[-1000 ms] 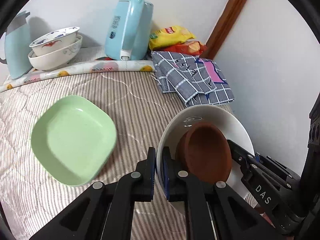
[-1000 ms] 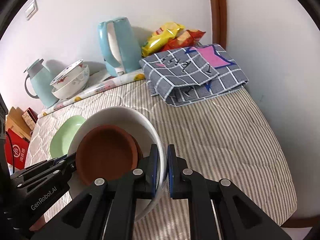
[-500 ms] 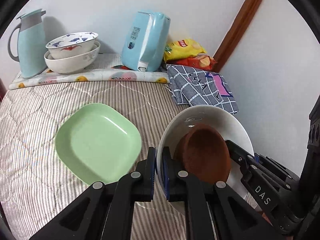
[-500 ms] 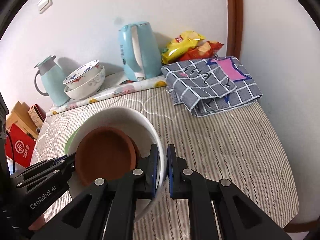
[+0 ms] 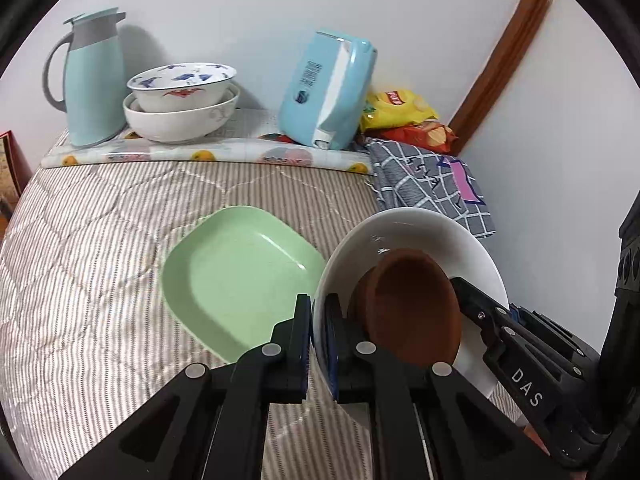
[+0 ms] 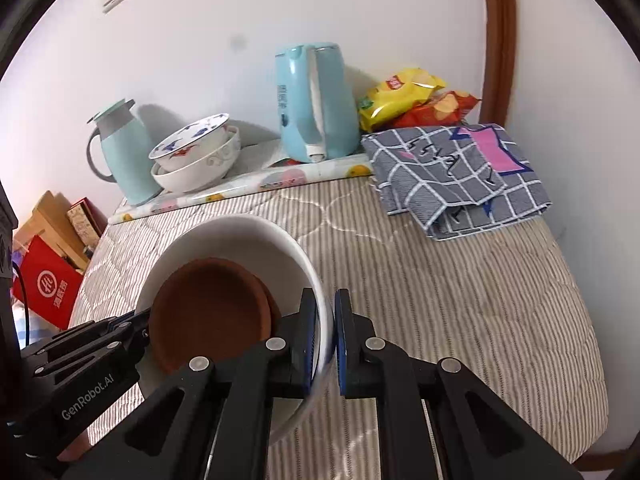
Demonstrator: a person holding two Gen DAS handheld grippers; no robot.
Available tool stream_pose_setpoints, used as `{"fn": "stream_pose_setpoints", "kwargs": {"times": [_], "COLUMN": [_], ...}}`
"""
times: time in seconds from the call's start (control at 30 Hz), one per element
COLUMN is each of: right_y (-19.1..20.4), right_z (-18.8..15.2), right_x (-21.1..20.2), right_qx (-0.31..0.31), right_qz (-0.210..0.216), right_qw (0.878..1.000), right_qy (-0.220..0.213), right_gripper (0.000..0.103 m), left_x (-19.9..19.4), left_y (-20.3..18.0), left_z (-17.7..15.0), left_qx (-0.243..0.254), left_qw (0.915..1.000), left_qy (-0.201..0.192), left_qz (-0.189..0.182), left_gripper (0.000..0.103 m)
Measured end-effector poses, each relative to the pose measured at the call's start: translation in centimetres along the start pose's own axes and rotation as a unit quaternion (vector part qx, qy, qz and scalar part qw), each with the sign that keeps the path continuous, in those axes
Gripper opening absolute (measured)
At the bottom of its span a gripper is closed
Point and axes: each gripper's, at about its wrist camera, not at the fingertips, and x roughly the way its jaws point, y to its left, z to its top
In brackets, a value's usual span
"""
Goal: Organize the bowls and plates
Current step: 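Lift the white bowl with both grippers and carry it over the green plates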
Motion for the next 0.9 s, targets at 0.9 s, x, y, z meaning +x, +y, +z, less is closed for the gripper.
{"fn": "stream_pose_setpoints", "kwargs": {"times": [0.9], "right_y": [6.2], "right_z": [1.1], "right_x": [3.7], "right_qx": [-0.018], "right_qz": [0.031], "right_qw": [0.999], "right_qy": [0.013], "right_gripper": [0.009], "left_x": [-0.3], "left_y": [6.6], "left_z": [1.9], "left_qx": [-0.025], "left_qw": [0.9994], "left_qy": [-0.001], "left_qz": [0.024], "left_gripper": [0.008]}}
